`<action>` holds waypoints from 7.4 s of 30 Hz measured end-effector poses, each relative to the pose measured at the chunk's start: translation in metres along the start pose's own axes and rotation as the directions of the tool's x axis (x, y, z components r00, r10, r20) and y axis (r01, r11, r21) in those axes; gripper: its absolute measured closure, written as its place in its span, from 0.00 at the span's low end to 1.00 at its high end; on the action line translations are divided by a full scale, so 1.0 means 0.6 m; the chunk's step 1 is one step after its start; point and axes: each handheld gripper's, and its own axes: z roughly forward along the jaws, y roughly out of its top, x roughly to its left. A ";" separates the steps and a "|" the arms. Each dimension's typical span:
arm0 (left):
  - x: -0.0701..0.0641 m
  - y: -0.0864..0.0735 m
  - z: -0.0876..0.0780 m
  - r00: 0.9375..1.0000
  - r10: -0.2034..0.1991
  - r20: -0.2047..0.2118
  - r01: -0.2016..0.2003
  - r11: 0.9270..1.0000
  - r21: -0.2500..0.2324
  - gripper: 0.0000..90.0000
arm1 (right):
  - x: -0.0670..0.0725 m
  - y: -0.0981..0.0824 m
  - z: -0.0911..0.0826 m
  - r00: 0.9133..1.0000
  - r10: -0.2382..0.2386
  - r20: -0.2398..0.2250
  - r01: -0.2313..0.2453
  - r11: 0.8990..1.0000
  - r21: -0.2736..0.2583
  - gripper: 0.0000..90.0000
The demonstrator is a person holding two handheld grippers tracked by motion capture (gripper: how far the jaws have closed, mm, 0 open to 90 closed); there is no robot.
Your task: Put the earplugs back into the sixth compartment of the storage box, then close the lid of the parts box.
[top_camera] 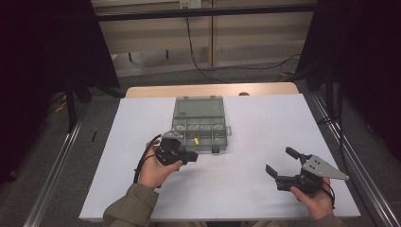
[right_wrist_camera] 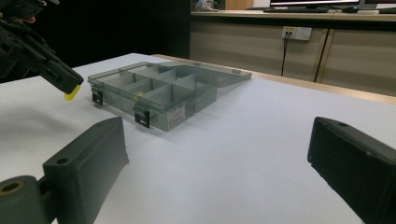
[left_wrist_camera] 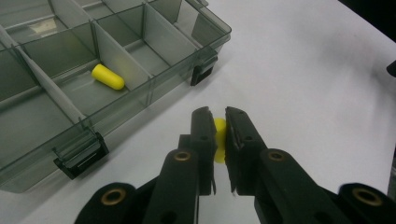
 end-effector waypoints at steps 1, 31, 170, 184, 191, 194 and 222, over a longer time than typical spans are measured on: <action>0.001 0.002 -0.001 1.000 0.003 -0.003 -0.003 1.000 0.002 0.92 | 0.000 0.000 0.000 1.000 -0.001 0.002 0.001 1.000 0.000 0.04; 0.026 0.054 -0.008 0.999 -0.007 -0.052 0.006 1.000 -0.020 0.92 | 0.000 0.000 0.000 1.000 0.000 0.002 0.000 1.000 0.000 0.04; 0.260 0.055 0.035 0.905 -0.295 -0.308 0.227 0.945 -0.237 1.00 | -0.041 0.053 0.403 0.957 0.154 0.245 -0.242 0.892 0.382 0.99; 0.283 0.059 0.059 0.888 -0.332 -0.318 0.263 0.934 -0.241 1.00 | -0.050 0.039 0.452 0.954 0.179 0.242 -0.271 0.860 0.432 1.00; 0.299 0.066 0.075 0.877 -0.329 -0.350 0.258 0.937 -0.235 1.00 | -0.057 0.044 0.474 0.956 0.156 0.247 -0.254 0.860 0.442 1.00; 0.306 0.068 0.082 0.874 -0.331 -0.355 0.259 0.937 -0.235 1.00 | -0.063 0.046 0.484 0.956 0.159 0.246 -0.257 0.858 0.445 1.00; 0.298 0.075 0.087 0.866 -0.350 -0.356 0.293 0.934 -0.207 1.00 | -0.061 0.048 0.489 0.960 0.149 0.238 -0.245 0.858 0.452 1.00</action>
